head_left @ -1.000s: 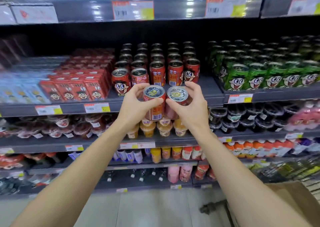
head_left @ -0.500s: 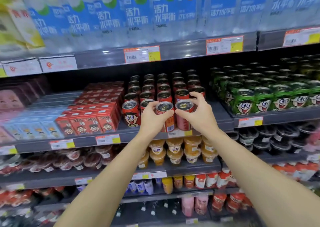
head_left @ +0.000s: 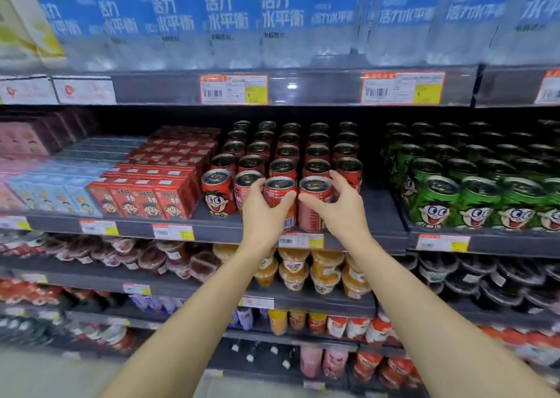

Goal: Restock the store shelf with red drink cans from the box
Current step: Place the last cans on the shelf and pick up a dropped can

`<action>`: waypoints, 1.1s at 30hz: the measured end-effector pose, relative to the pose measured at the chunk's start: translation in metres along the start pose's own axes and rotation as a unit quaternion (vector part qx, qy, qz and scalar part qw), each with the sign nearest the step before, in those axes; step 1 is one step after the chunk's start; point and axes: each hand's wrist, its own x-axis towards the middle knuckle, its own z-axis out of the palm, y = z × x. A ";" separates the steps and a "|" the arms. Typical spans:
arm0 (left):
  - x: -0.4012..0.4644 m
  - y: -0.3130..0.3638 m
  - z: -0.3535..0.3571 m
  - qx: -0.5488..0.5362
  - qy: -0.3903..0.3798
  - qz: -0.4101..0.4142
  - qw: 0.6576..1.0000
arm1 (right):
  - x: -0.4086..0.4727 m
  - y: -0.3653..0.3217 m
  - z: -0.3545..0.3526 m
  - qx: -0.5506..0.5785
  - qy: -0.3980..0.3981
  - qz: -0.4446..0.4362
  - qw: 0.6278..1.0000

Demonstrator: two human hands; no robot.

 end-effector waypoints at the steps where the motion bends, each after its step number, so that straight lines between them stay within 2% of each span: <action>1: -0.001 -0.001 0.005 0.014 0.014 0.004 1.000 | 0.001 0.003 0.000 0.006 -0.005 0.000 1.000; 8: 0.003 0.000 0.017 0.133 0.043 0.026 0.990 | 0.008 0.010 -0.006 -0.002 -0.023 0.005 1.000; 11: 0.002 0.003 0.017 0.242 0.049 0.041 0.968 | 0.007 0.010 -0.005 -0.004 -0.028 0.007 1.000; 14: 0.002 0.007 0.016 0.288 0.042 0.038 0.956 | 0.007 0.010 -0.006 -0.012 -0.031 0.019 0.999; 18: 0.007 0.006 0.009 0.286 0.019 0.031 0.958 | 0.007 0.011 -0.004 -0.015 -0.019 0.020 1.000; 24: 0.005 0.007 0.005 0.255 -0.004 0.062 0.965 | 0.005 0.008 -0.002 -0.025 -0.023 0.028 0.999; 33: 0.004 0.010 0.010 0.240 -0.021 0.047 0.969 | -0.001 -0.001 -0.002 -0.044 -0.012 0.038 0.998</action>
